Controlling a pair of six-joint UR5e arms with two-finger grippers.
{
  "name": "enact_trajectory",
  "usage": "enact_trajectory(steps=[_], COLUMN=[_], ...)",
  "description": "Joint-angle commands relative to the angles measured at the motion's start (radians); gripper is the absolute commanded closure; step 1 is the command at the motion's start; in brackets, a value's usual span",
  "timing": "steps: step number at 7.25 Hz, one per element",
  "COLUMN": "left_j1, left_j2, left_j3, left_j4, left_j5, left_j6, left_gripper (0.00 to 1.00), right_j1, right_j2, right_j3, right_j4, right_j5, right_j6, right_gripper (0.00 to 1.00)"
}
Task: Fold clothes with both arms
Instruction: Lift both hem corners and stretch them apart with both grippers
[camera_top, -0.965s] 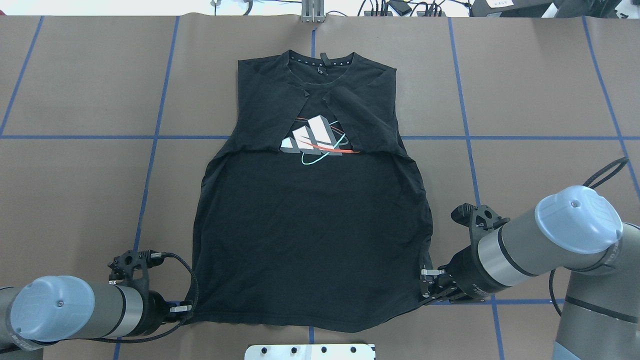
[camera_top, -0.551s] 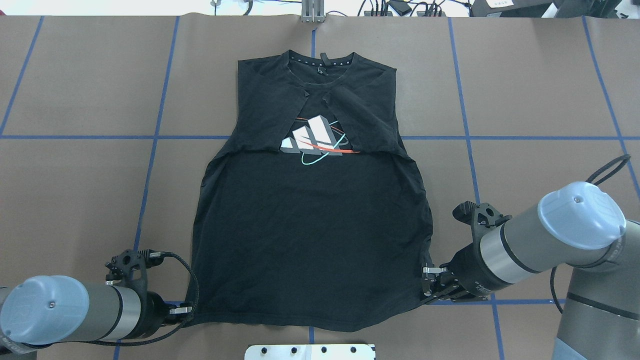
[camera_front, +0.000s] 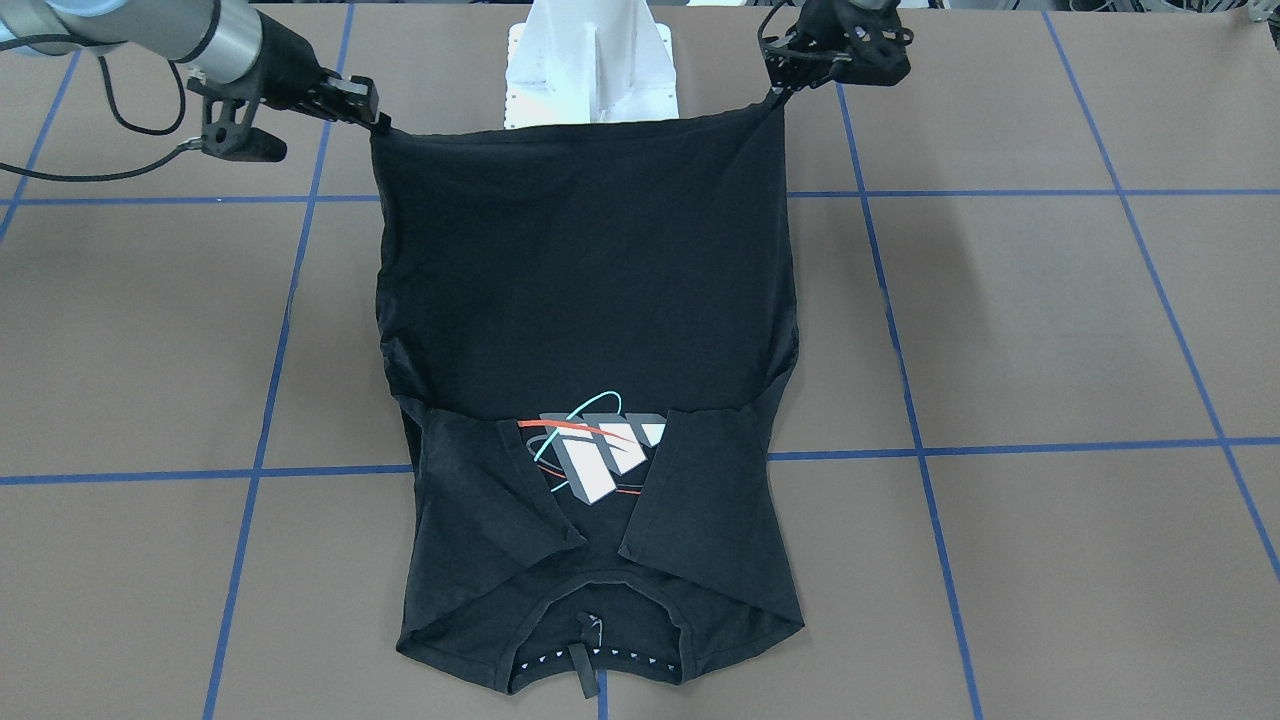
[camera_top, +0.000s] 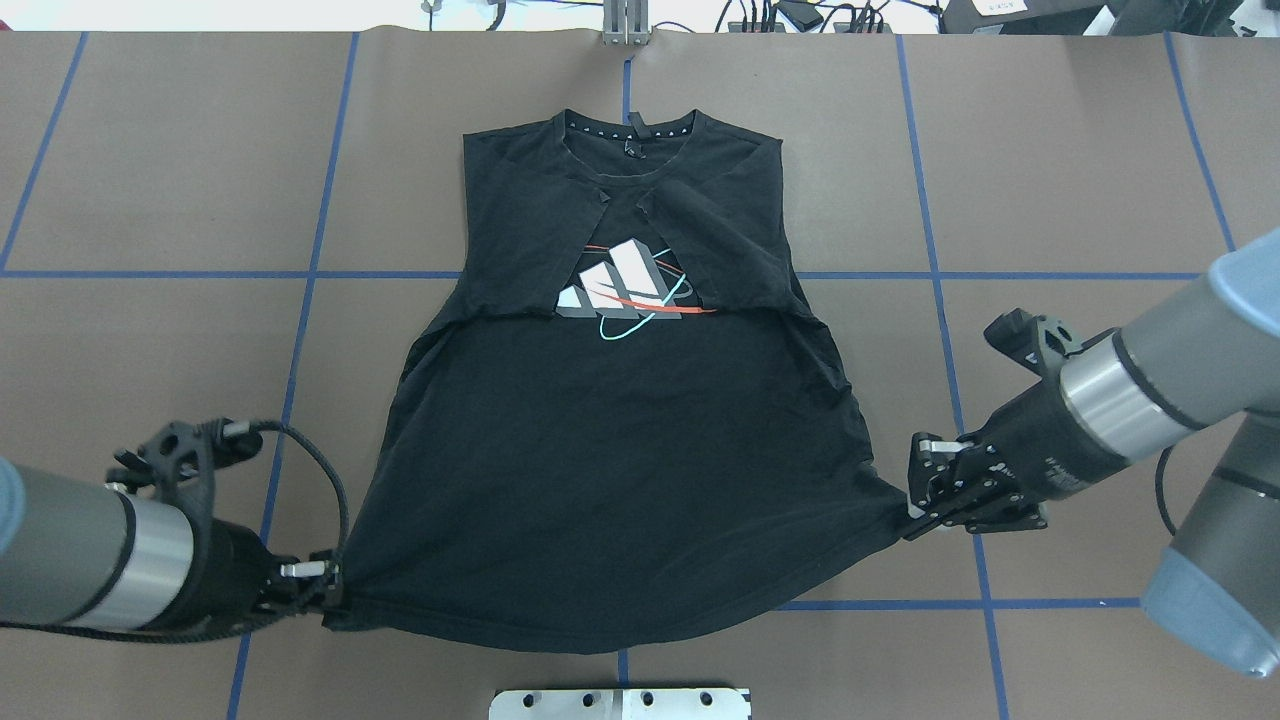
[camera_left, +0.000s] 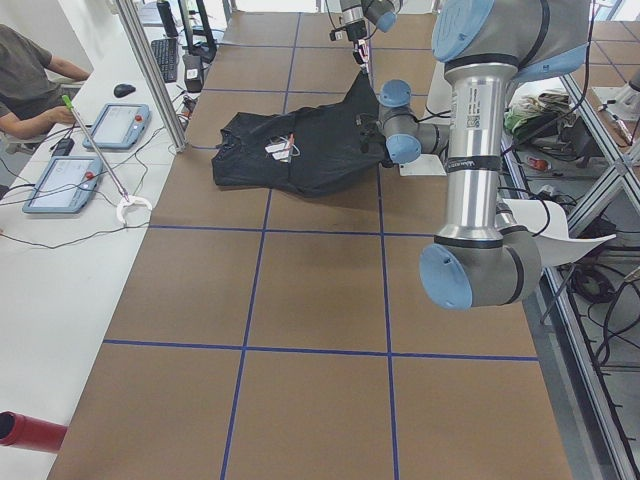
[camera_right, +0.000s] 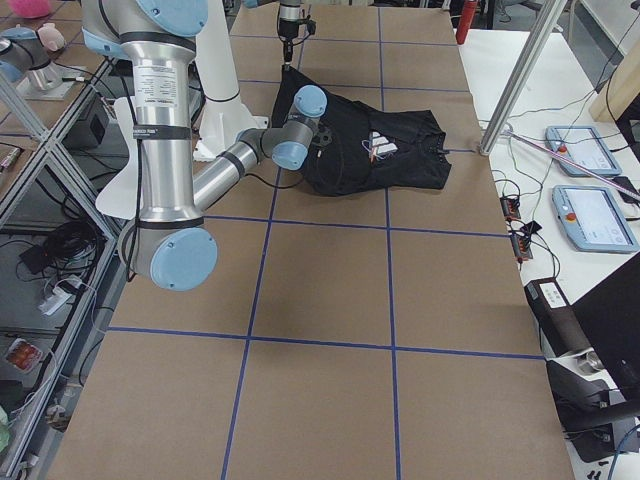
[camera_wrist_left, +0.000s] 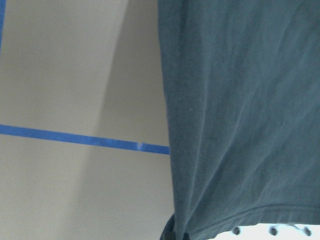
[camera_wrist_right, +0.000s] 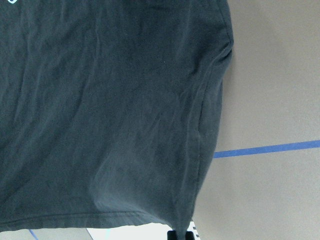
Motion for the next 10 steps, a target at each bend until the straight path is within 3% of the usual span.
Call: enact_trajectory(steps=[1,5,7,9,10], left_j1=[-0.087,-0.135,-0.246,-0.337,-0.389], left_j2=[-0.043,-0.085,-0.079,-0.015,0.028], left_j3=[-0.01,-0.01,-0.013,0.004,0.006], left_j4=[0.008,0.016,0.019,0.069,0.071], left_j5=[-0.064,-0.065,-0.154,-0.204,-0.205], left_j6=[0.005,0.005,0.095,0.286,0.379], left_gripper=[1.0,1.0,1.0,1.0,1.0], right_j1=[0.078,0.156,0.27,0.367,0.416], right_j2=[0.001,0.016,0.016,-0.003,-0.013], right_j3=[-0.013,-0.033,-0.085,-0.204,-0.305], right_j4=[0.031,0.07,0.112,0.26,0.401], right_j5=[0.094,0.14,0.243,0.332,0.389], right_j6=[0.0,-0.003,-0.003,-0.003,-0.003], right_gripper=[1.0,1.0,1.0,1.0,1.0])
